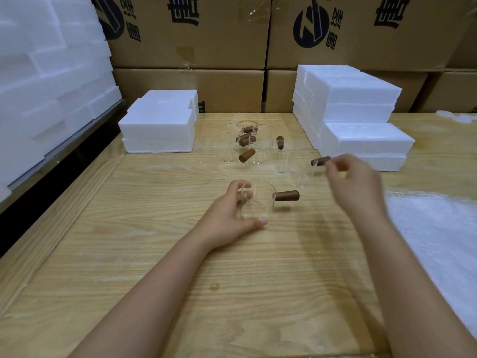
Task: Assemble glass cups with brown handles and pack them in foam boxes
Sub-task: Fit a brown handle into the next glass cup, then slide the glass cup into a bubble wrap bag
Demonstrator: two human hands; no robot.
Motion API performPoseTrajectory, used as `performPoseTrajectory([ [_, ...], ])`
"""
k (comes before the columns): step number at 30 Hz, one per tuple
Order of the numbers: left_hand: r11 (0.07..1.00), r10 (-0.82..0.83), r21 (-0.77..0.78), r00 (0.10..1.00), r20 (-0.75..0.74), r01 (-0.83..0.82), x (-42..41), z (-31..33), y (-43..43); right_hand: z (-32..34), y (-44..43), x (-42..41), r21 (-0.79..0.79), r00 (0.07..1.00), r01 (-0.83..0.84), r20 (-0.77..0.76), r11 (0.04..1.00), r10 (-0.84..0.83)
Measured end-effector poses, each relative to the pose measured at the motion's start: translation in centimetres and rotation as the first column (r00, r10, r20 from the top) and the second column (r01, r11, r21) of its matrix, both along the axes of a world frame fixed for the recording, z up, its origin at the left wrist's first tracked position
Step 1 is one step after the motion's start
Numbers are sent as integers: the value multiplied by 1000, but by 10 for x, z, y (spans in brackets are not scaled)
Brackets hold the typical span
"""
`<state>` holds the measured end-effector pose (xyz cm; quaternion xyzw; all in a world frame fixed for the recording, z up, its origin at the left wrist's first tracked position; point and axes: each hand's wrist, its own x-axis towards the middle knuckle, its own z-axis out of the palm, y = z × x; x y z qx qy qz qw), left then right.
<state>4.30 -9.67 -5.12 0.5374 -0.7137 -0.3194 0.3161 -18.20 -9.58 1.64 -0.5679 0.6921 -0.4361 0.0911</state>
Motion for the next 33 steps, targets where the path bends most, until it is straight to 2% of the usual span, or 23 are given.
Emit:
performPoseTrajectory([
  [2, 1000, 6, -10, 1000, -2, -6, 0, -1, 0, 13, 3, -32, -20, 964, 184, -193, 983, -184],
  [4, 999, 24, -37, 1000, 4, -24, 0, -1, -1, 12, 5, -62, 93, 860, 399, -383, 912, -338],
  [5, 998, 36, -50, 999, 7, -36, 0, -2, -1, 8, 6, -74, 194, 823, 480, -438, 856, -362],
  [8, 997, 62, -48, 998, 5, -62, -1, -2, -3, -10, 7, -93, 504, 840, 534, -407, 679, -358],
  [10, 998, 65, -28, 998, 2, -64, -1, -2, -3, -17, 7, -96, 562, 859, 511, -357, 651, -366],
  [17, 996, 87, -23, 996, -21, -87, -1, -2, -4, -20, 3, -108, 357, 869, 484, -298, 799, -394],
  [19, 995, 95, -36, 995, -33, -97, -1, -3, -5, -18, 3, -106, 237, 872, 474, -257, 848, -416],
  [22, 994, 94, -53, 992, -85, -98, 0, -3, -5, -10, 6, -91, -44, 868, 447, -221, 894, -445],
  [25, 993, 70, -77, 975, -213, -89, 0, 1, -2, 1, 11, -63, -306, 931, 262, -171, 915, -324],
  [27, 959, 102, -236, 970, -219, -154, 0, 5, 2, 5, 13, -41, -425, 975, 59, -169, 903, -143],
  [28, 916, 124, -347, 965, -230, -201, 0, 8, 5, 5, 15, -30, -441, 987, -35, -154, 897, -37],
  [30, 770, 147, -573, 953, -266, -279, 0, 12, 9, 3, 18, -10, -417, 982, -188, -74, 889, 173],
  [32, 662, 146, -672, 936, -319, -332, -1, 15, 12, 0, 20, 6, -347, 944, -303, 20, 887, 330],
  [33, 658, 134, -674, 933, -335, -337, -3, 17, 14, -2, 21, 12, -305, 916, -359, 65, 882, 395],
])
